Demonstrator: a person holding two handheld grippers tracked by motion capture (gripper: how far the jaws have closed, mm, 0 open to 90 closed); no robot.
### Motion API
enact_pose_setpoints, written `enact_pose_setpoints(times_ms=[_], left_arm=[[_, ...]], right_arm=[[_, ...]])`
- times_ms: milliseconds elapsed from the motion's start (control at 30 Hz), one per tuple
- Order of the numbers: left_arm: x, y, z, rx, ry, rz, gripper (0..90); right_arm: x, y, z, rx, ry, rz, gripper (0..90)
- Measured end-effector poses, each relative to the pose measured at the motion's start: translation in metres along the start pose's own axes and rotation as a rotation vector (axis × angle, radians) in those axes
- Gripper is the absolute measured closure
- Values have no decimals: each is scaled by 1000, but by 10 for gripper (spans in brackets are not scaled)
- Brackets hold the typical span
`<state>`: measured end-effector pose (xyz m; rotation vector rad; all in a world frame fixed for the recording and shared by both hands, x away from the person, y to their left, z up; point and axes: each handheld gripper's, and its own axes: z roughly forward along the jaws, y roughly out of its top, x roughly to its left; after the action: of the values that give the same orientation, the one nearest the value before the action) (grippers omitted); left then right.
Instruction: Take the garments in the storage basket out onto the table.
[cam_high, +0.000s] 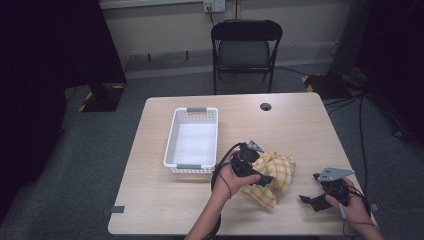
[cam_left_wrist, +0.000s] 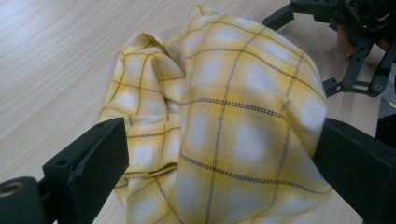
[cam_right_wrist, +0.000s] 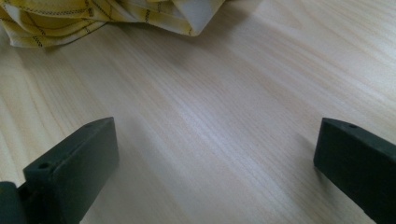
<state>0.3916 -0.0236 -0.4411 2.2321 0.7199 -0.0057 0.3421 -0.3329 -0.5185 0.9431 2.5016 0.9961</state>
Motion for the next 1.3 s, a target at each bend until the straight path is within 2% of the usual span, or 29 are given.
enact_pose_setpoints(times_ms=[233,367,700,1300], left_arm=[[-1,-4,-8,-20,-21,3,32],[1,-7,-11,-22,-14,-8,31],[1,-14,-17,-19,6,3,31],[5,-26,-23,-31,17,2,32]], right_arm=[[0,0,0,0,0,0,0],[0,0,0,0,0,0,0],[0,0,0,0,0,0,0],[0,0,0,0,0,0,0]])
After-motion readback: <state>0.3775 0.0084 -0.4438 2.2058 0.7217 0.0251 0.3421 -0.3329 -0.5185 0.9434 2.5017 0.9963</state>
